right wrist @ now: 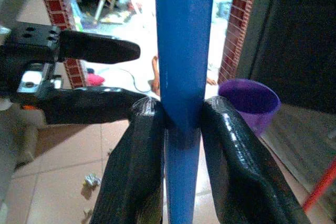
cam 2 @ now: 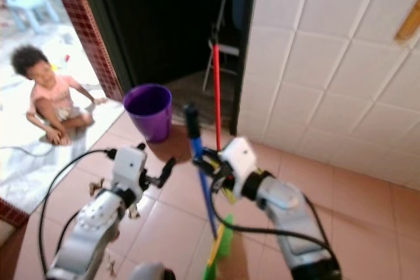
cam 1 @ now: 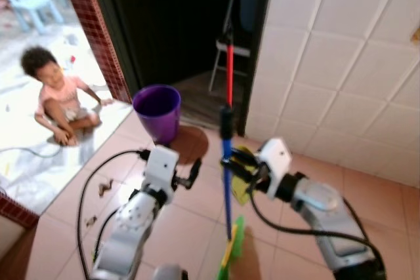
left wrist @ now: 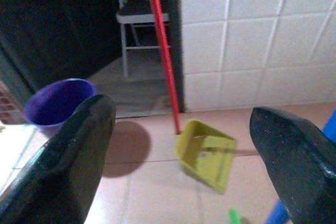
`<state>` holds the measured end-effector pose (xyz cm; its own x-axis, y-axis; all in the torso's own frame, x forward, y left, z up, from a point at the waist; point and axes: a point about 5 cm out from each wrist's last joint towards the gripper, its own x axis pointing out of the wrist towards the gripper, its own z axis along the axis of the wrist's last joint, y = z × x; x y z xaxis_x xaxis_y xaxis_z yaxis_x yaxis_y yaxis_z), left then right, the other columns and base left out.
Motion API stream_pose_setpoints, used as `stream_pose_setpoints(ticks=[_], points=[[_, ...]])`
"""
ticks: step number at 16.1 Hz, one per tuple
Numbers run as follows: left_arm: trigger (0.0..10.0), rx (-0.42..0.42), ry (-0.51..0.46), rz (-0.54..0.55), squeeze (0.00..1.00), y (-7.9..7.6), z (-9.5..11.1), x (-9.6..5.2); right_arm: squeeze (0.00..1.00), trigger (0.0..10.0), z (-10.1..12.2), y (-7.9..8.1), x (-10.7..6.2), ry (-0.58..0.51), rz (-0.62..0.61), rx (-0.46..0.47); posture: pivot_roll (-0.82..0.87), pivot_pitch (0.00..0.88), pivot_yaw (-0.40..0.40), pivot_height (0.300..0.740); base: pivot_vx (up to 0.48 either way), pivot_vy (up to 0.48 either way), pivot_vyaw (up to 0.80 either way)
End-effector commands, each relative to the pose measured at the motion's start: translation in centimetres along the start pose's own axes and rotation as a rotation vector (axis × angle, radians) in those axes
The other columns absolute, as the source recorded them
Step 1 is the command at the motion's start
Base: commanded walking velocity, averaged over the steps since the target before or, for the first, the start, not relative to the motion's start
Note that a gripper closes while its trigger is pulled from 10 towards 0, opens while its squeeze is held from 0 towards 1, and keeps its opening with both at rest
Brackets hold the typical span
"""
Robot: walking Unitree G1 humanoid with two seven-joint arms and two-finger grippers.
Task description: Sweep floor
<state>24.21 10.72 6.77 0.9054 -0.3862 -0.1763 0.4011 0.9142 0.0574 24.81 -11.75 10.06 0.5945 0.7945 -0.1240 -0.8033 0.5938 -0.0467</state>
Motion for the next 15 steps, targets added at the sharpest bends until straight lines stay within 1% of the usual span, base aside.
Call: stream_pose_setpoints(ticks=[1,3,6,9,13,15], points=[[10.0,0.025,-0.019,-0.002,0.00,-0.3,0.3,0.3,0.00,10.0,1.1,-0.1,0.2,-0.041,0.007,-0.048,-0.06,0.000,0.059,0.740,0.000,0.000,0.80],[10.0,0.058,-0.050,0.002,0.00,-0.1,0.9,0.8,0.00,10.0,1.2,0.1,0.7,-0.050,0.015,-0.043,-0.05,0.000,0.053,0.740,0.000,0.000,0.80],[10.0,0.041,-0.061,0.022,0.00,0.2,1.2,1.2,0.00,10.0,1.3,0.5,1.2,-0.059,0.030,-0.039,-0.05,0.000,0.044,0.740,0.000,0.000,0.79],[10.0,0.033,-0.071,0.028,0.00,0.1,1.3,1.3,0.00,10.0,1.4,0.3,1.4,-0.061,0.037,-0.040,-0.05,0.000,0.043,0.740,0.000,0.000,0.79],[10.0,0.031,-0.044,0.006,0.00,-0.1,0.6,1.3,0.00,10.0,1.5,-0.5,1.3,-0.056,0.007,-0.068,-0.06,0.000,0.049,0.740,0.000,0.000,0.79],[10.0,0.028,0.012,0.010,0.00,0.7,-0.3,0.9,0.00,10.0,1.0,-1.0,0.6,-0.042,-0.038,-0.058,-0.07,0.000,0.055,0.740,0.000,0.000,0.72]])
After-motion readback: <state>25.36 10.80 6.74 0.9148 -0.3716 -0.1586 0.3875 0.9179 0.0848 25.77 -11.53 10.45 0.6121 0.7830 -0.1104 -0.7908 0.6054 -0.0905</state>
